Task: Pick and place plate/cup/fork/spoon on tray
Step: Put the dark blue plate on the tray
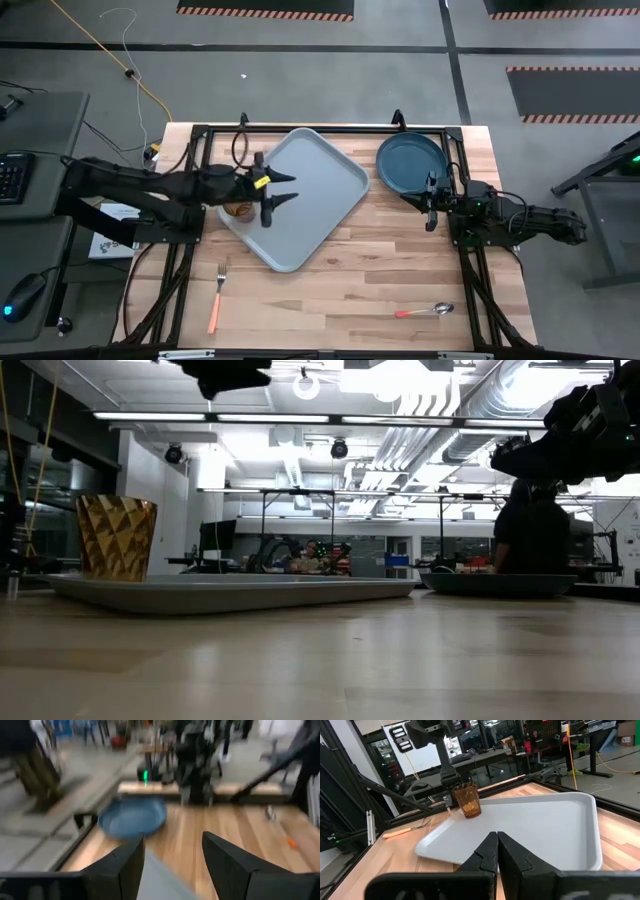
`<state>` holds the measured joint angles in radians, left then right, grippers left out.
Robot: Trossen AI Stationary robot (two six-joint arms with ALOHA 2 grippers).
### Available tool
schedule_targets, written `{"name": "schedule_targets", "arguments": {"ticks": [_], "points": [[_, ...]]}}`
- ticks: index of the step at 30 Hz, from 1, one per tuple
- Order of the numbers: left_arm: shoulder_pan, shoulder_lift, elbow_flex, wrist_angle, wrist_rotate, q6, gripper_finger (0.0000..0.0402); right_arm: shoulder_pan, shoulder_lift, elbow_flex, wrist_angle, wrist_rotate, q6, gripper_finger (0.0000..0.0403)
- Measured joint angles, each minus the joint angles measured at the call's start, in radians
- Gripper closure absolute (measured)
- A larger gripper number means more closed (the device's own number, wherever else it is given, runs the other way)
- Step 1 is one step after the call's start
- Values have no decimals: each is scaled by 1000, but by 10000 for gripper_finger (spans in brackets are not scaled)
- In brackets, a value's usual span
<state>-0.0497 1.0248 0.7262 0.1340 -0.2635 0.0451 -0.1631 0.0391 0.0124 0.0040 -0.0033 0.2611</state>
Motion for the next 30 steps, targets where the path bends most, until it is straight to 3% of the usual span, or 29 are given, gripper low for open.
{"name": "schedule_targets", "arguments": {"ticks": [5,13,16,20,22,26,30], "points": [[54,-53,-104,236,86,22,213,0,0,0,0,0,0,402],[113,-204,-257,419,152,8,213,0,0,-2,68,10,0,402],[123,-234,-291,412,153,-7,213,0,3,-3,222,22,-25,402],[119,-250,-307,411,153,-11,213,6,77,-3,543,-128,-20,402],[112,-251,-307,411,153,-19,213,17,157,3,630,-146,-37,402],[107,-251,-307,413,153,-25,213,26,356,95,553,3,-43,401],[107,-251,-307,412,153,-30,213,26,556,253,181,176,-29,378]]}}
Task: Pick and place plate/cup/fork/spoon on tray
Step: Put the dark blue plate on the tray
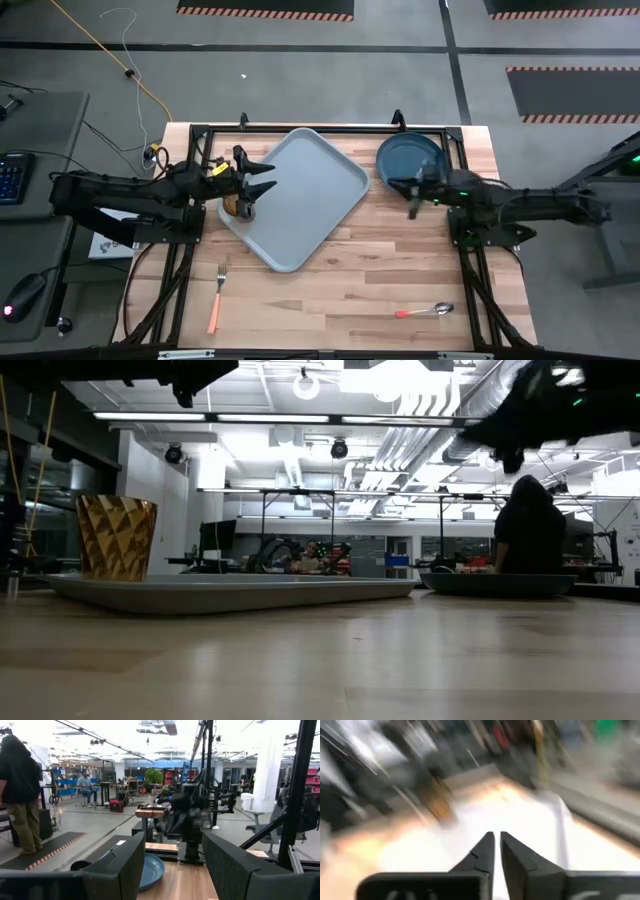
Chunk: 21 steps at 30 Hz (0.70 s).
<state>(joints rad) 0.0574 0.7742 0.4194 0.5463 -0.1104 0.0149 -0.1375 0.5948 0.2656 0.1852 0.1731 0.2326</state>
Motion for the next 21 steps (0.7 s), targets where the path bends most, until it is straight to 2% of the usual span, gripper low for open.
{"name": "schedule_targets", "arguments": {"ticks": [4,7,10,13,21], "points": [[0,0,0,-4,0,-3,213,0,178,148,-375,138,117,320],[0,0,0,-6,0,-4,213,0,305,202,-559,138,166,273],[0,0,0,-8,0,-4,213,0,409,210,-588,108,179,242],[0,0,0,-10,0,-4,213,0,495,210,-585,113,154,232],[0,0,0,-11,0,-3,213,0,607,210,-587,323,83,231]]}}
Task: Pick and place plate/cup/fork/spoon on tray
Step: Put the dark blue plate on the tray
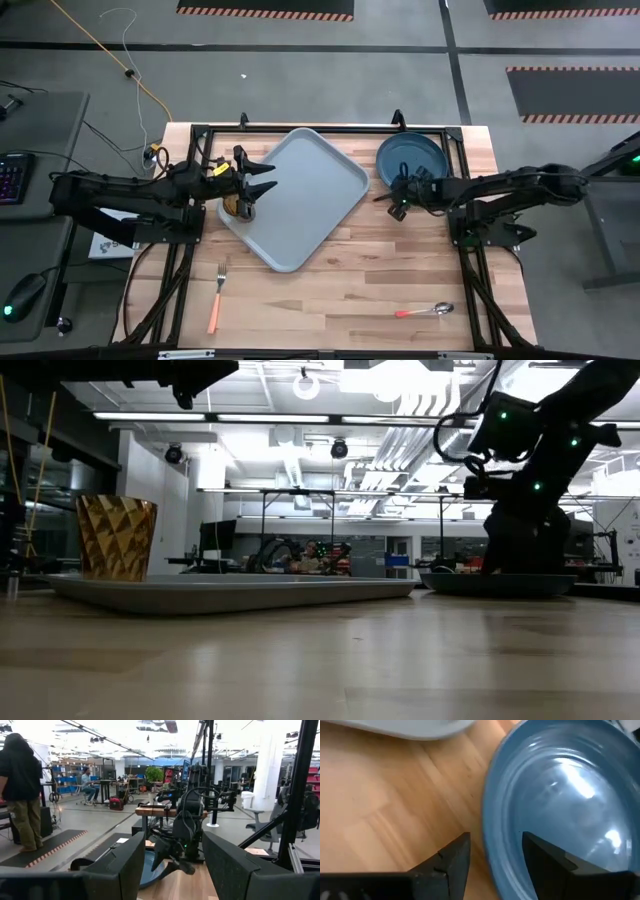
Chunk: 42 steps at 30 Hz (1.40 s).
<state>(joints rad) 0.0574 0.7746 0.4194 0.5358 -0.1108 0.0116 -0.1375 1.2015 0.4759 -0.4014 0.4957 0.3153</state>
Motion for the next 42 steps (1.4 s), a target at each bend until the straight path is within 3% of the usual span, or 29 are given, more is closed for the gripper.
{"name": "schedule_targets", "arguments": {"ticks": [13,16,21,25,30,34,39,42], "points": [[0,0,0,-18,0,0,213,-43,127,0,3,2,-5,237],[0,0,0,-18,0,0,213,-48,142,0,9,11,-3,271],[0,0,0,-17,0,0,213,-48,117,0,12,9,-9,385],[0,0,0,-16,0,0,213,-39,75,22,-6,39,-10,392],[0,0,0,-16,-3,0,213,16,42,123,4,91,-63,399],[0,0,0,-16,-3,0,213,82,83,233,101,106,-210,400],[0,0,0,-15,-4,0,213,182,273,419,166,96,-435,401],[0,0,0,-15,-4,0,213,228,438,541,148,37,-563,402]]}}
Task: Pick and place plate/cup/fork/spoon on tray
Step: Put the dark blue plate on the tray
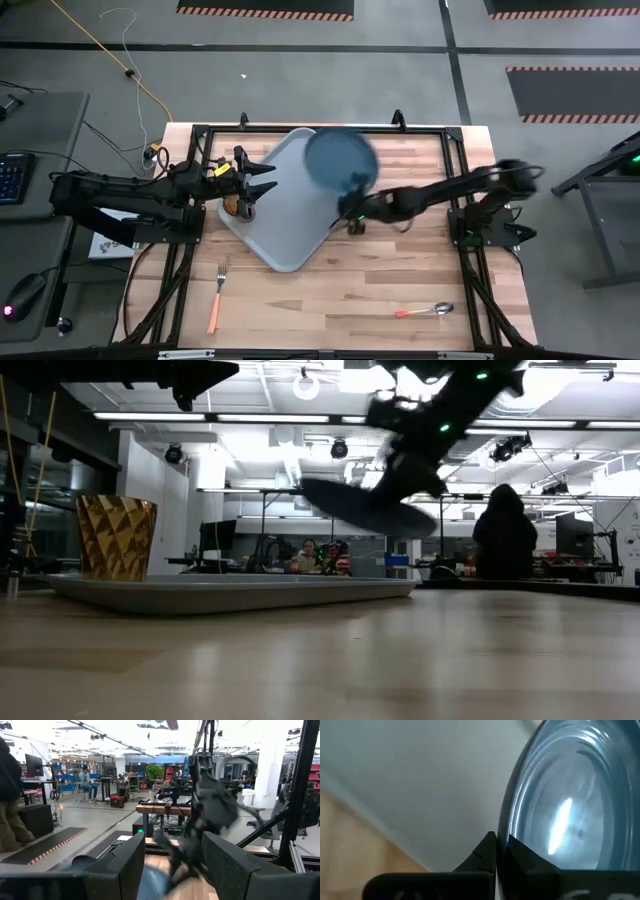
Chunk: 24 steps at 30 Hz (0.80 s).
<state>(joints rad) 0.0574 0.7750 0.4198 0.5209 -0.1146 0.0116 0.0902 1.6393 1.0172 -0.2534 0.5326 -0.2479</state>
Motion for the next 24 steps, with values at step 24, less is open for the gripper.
{"name": "schedule_targets", "arguments": {"ticks": [24], "points": [[0,0,0,0,0,0,213,-12,521,468,-118,-245,-262,403]]}}
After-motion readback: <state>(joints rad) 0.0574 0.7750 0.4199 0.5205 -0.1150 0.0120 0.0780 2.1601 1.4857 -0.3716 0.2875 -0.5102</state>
